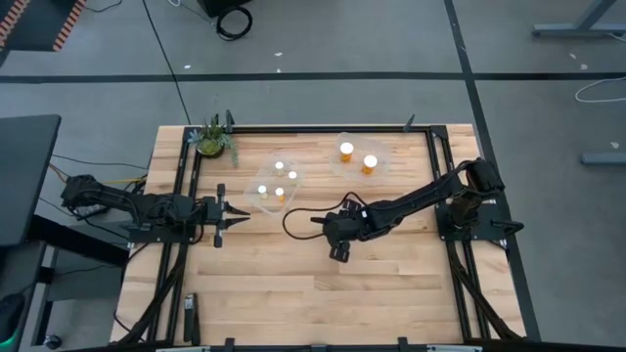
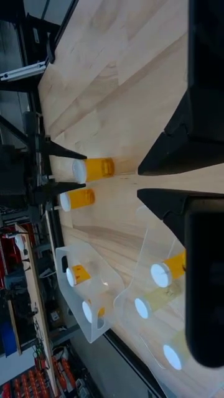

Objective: Pick and place medicine bottles into bin by pill shape (circle, oval)
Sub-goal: Put the large orange pill bottle into the right transparent bin

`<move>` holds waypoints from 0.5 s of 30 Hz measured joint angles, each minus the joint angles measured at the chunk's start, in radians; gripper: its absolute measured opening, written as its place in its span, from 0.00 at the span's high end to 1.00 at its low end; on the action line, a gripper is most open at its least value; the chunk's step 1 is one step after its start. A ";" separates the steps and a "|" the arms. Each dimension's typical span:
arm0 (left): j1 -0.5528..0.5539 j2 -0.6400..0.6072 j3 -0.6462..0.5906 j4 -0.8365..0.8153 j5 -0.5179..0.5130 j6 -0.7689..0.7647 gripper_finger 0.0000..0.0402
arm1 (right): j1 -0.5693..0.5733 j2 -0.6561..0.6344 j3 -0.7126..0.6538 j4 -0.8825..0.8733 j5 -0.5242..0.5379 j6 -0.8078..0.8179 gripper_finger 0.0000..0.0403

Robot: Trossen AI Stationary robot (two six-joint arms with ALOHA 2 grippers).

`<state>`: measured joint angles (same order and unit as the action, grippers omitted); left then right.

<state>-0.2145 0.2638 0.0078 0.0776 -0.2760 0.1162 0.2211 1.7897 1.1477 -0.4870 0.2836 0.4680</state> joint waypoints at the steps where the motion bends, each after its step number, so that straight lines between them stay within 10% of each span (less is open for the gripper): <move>1: 0.000 0.000 0.000 0.000 0.000 0.000 0.86 | -0.004 0.000 0.000 -0.001 -0.001 0.000 0.42; 15: 0.000 0.000 0.000 0.000 0.000 0.000 0.87 | -0.052 -0.001 0.106 -0.134 -0.022 0.003 0.42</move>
<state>-0.2144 0.2638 0.0078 0.0780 -0.2760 0.1162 0.1693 1.7885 1.2539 -0.6207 0.2619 0.4706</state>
